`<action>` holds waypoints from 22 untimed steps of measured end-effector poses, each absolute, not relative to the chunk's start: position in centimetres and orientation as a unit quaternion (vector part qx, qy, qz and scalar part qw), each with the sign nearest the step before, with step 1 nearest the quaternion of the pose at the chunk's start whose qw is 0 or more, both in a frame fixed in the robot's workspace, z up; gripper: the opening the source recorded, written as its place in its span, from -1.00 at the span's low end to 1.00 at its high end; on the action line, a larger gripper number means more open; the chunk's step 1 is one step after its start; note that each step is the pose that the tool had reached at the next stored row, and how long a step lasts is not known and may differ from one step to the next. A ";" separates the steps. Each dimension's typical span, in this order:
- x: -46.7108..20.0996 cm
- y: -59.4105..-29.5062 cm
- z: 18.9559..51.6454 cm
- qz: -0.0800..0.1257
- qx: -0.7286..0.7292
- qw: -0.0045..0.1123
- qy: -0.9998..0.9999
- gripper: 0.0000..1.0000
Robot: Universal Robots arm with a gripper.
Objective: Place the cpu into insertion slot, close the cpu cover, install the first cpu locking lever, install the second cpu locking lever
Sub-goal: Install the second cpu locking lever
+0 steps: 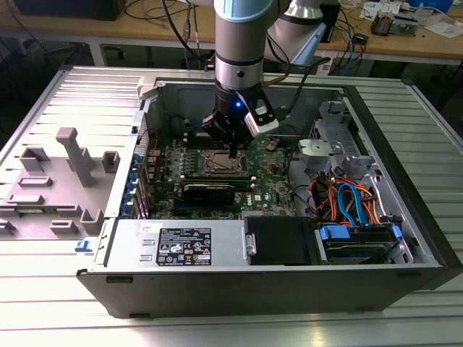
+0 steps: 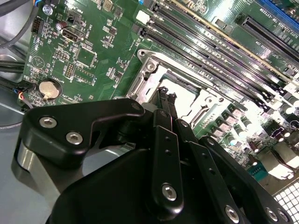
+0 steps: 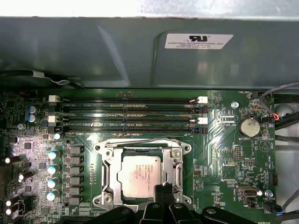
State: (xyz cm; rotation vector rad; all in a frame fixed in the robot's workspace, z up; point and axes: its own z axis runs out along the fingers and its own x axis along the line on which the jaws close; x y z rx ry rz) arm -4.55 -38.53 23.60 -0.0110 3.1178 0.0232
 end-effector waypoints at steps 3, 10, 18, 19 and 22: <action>-4.6 -38.5 23.9 0.008 -0.004 0.012 1.000 -0.79; -4.6 -39.0 24.3 0.007 -0.004 0.012 1.000 -0.79; -4.5 -39.7 24.7 0.006 -0.004 0.002 1.000 -0.79; -4.5 -40.0 24.7 0.006 -0.004 0.002 1.000 -0.79; -4.6 -40.8 24.6 0.006 -0.005 0.002 1.000 -0.79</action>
